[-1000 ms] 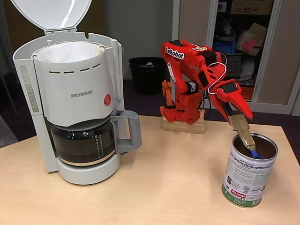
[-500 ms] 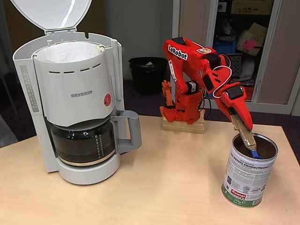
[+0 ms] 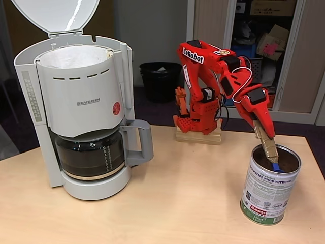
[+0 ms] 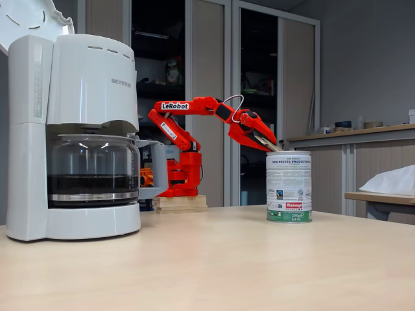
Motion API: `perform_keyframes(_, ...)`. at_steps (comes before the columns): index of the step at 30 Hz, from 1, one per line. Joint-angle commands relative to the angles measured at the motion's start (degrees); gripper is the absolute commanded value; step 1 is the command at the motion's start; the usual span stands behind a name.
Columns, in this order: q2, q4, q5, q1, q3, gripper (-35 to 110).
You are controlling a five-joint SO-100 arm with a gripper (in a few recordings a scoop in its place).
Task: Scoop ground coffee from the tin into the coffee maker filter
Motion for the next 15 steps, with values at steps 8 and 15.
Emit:
perform_keyframes(8, -6.2, 14.9, -5.8, 0.6, -16.8, 0)
perform_keyframes(15, -11.8, 22.6, -29.5, 3.2, -25.0, 0)
